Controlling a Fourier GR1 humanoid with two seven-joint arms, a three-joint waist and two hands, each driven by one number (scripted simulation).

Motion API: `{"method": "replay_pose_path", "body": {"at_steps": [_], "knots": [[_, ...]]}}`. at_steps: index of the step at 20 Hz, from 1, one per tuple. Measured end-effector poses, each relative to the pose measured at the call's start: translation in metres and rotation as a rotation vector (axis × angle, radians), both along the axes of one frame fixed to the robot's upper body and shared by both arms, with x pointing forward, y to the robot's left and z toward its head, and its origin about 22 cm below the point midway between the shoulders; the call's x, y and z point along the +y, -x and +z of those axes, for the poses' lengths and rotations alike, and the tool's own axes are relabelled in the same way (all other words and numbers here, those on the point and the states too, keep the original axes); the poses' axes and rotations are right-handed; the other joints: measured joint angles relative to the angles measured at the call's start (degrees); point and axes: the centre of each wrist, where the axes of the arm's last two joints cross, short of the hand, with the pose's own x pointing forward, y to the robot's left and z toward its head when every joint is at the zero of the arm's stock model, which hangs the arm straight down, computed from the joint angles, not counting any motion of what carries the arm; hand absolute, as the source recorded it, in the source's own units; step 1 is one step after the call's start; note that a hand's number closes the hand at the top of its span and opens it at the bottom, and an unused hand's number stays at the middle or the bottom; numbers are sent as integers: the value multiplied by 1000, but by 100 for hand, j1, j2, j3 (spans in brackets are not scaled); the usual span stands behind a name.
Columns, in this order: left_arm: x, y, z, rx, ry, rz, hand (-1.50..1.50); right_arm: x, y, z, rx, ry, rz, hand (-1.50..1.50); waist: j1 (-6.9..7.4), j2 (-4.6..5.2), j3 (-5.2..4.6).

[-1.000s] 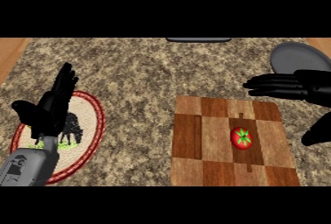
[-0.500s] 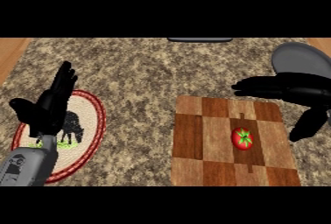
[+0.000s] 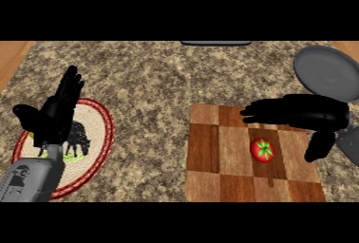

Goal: Pick the tomato from the cutting board and place it in the pan

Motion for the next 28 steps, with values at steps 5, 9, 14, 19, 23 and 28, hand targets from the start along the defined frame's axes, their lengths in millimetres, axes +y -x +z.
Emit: {"method": "replay_pose_path", "body": {"at_steps": [5,9,14,19,23,28], "knots": [[-2,3,-8,2,1,-5,0,9,2,-6,-37,54,21,-150,-7,-3,-1],[0,3,-2,1,2,-3,0,15,6,-9,-83,116,31,-150,-13,-7,-1],[4,3,3,0,6,-4,0,19,8,-17,-111,189,32,-150,-17,-7,-2],[0,2,1,2,1,1,0,30,5,-27,-110,212,36,-150,-16,-3,0],[0,6,-3,1,-1,0,0,35,7,-36,-125,229,40,-150,-16,-5,-1],[2,10,-3,3,-4,-6,0,42,9,-56,-128,277,51,-150,-6,-5,0]]}}
